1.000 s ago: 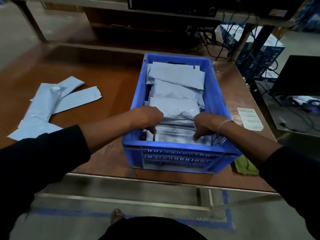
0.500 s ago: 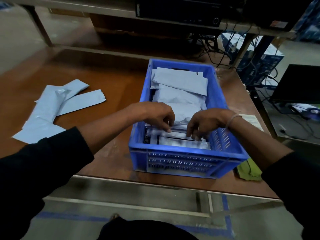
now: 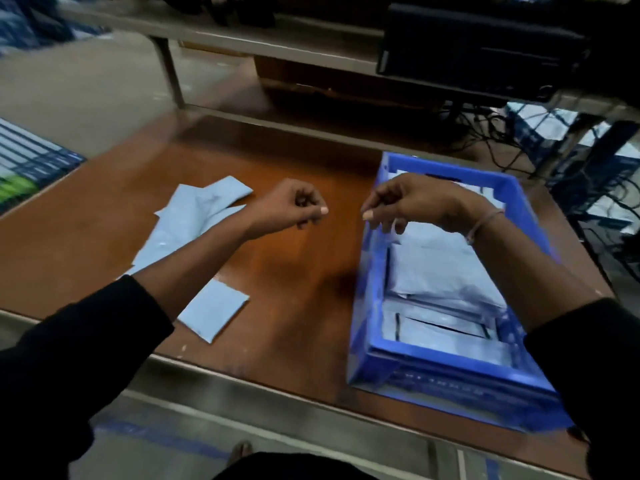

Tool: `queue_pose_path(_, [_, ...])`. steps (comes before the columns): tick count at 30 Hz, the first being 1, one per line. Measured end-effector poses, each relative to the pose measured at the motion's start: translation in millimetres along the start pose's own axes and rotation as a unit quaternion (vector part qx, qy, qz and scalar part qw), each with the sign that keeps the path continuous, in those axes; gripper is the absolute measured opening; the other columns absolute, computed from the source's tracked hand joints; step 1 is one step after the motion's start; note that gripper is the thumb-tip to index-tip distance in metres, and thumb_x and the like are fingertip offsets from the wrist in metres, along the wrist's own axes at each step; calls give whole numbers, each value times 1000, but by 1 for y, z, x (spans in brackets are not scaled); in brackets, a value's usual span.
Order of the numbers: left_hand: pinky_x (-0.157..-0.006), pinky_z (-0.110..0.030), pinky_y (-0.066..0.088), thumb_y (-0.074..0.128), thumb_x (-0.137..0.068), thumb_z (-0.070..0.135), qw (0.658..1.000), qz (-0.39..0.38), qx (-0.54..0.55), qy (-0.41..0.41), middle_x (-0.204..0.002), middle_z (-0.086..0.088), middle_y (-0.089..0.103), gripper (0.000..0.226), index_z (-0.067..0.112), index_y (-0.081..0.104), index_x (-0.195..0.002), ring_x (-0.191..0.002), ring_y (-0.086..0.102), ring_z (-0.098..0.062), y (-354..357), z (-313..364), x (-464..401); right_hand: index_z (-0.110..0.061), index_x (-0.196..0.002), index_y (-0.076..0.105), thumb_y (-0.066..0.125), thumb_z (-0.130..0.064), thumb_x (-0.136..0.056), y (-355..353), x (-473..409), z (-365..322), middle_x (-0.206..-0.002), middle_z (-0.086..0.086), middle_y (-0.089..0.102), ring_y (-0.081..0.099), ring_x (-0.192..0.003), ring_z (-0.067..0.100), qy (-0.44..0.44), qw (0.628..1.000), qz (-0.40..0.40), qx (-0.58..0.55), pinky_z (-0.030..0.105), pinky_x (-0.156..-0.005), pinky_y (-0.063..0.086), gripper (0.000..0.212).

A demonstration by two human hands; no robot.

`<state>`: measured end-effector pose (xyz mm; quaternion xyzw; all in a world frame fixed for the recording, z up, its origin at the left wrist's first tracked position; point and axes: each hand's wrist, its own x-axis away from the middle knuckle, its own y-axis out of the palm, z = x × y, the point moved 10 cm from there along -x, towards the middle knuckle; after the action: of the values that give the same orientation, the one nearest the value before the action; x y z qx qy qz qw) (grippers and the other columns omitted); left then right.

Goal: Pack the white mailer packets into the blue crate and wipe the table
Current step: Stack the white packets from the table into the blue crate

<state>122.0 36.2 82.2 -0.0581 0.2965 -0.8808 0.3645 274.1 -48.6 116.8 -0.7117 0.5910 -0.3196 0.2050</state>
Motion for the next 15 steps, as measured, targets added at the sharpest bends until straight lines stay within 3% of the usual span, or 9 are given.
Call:
queue_pose_path(3, [-61,-24,52,68,-97,28,996,47,-33,-69,-87,0,78,16,13,74,-99,-68,69,-11,-50,-71,10,-9,-103,72,74,-23,-88,33,-56,-19,-86,7,76,70,-73,15,15,1000,-4,-11,27,-61,54,20])
queue_pose_path(5, [-67,-33,57,67,-97,26,990,71,-51,-110,-92,0,77,14,15,73,-104,-77,73,-14,-77,-115,17,-5,-103,71,73,-22,-89,60,-95,-22,-87,11,74,69,-73,18,43,999,-17,-8,27,-59,53,22])
queue_pose_path(10, [-68,-26,58,72,-94,20,980,82,-68,-167,-102,-6,74,22,11,69,-114,-84,73,-16,-116,-194,31,-6,-97,70,72,-21,-89,124,-186,3,-87,13,70,64,-74,21,149,988,-29,23,33,-68,55,18])
queue_pose_path(13, [-68,-29,58,73,-93,20,978,77,-67,-181,-103,-4,74,21,12,70,-112,-87,73,-18,-127,-222,35,-8,-80,61,74,-29,-85,148,-228,30,-77,15,61,57,-63,25,210,977,31,-4,33,-59,49,26])
queue_pose_path(15, [-67,-28,58,74,-92,21,977,78,-68,-188,-103,-2,73,21,15,70,-111,-88,72,-17,-132,-236,35,-7,-86,60,74,-34,-85,155,-248,43,-87,14,61,60,-71,28,229,967,108,-32,29,-56,48,31])
